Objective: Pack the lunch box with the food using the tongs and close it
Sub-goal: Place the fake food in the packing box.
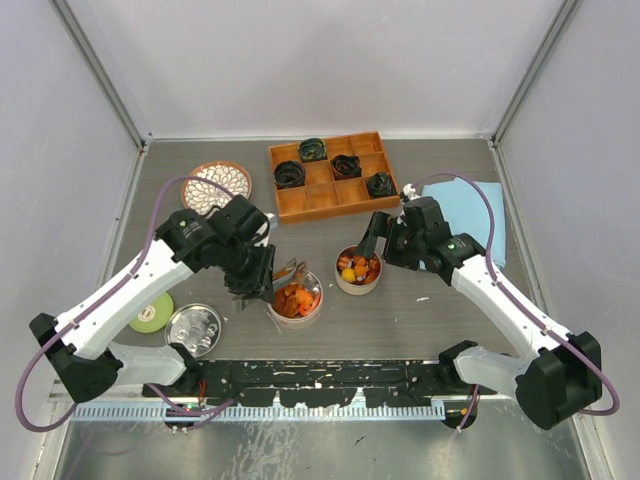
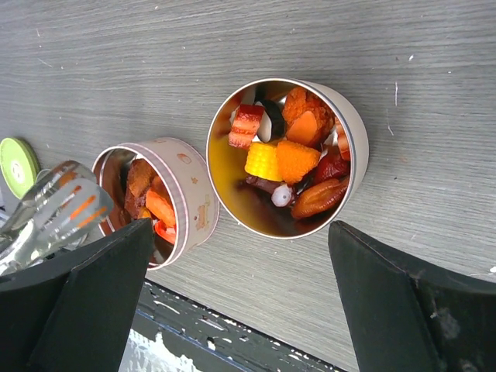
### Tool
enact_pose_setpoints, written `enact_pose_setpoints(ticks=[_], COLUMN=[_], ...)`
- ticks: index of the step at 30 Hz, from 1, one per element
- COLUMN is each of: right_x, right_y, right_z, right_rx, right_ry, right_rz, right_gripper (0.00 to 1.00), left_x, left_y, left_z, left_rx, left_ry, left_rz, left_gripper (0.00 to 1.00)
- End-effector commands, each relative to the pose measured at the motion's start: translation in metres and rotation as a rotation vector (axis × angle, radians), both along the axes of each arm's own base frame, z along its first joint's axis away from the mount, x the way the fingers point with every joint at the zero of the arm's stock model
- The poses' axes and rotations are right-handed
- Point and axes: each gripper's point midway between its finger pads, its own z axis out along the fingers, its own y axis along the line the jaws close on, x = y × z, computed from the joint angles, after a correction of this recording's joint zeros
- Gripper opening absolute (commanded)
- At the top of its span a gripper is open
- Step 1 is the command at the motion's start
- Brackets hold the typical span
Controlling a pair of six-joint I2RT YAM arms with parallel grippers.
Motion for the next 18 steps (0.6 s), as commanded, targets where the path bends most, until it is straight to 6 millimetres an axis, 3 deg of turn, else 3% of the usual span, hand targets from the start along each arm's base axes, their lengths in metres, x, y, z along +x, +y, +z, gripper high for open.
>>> enact_pose_setpoints(ticks=[1,12,18], right_x=[0.003,0.004,0.005], right_y=[0.004,0.003,0.001], right_z=[0.014,0.011,0.009], right_rx=[0.05,0.038,0.028], right_ry=[-0.052,-0.047,-0.046], right_rz=[-0.007,-0.009,-0.011], right_gripper=[1.0,1.0,1.0], left_x=[-0.006,0.009,0.016], left_y=[-0.015,-0.033,-0.032], left_z=[-0.005,-0.025,-0.028], left_rx=[-0.016,0.017,0.04], left_ry=[0.015,-0.003,-0.024], left_rz=[-0.017,-0.023,-0.01], left_gripper=[0.33,0.36,0.42])
